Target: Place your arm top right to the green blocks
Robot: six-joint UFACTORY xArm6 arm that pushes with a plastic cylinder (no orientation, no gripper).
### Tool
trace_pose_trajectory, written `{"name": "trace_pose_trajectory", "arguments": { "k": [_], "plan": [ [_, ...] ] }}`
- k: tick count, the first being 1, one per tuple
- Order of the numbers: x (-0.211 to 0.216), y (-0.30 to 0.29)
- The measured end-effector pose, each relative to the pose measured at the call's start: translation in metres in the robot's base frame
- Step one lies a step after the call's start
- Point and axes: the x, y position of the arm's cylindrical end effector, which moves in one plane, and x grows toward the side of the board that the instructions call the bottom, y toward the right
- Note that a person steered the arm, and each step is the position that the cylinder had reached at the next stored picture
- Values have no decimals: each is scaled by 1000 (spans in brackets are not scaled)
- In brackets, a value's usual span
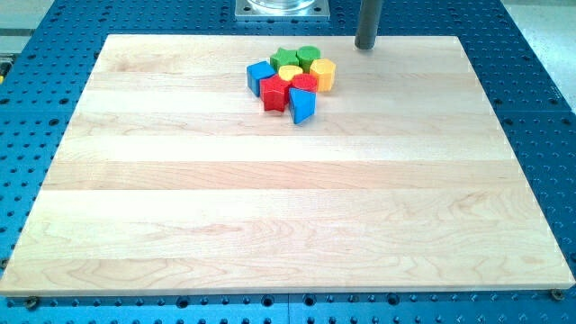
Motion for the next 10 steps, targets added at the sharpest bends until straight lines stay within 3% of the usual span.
{"name": "trace_pose_trajectory", "arguments": {
  "k": [7, 9, 10],
  "plan": [
    [5, -8],
    [25, -25],
    [63, -3]
  ]
}}
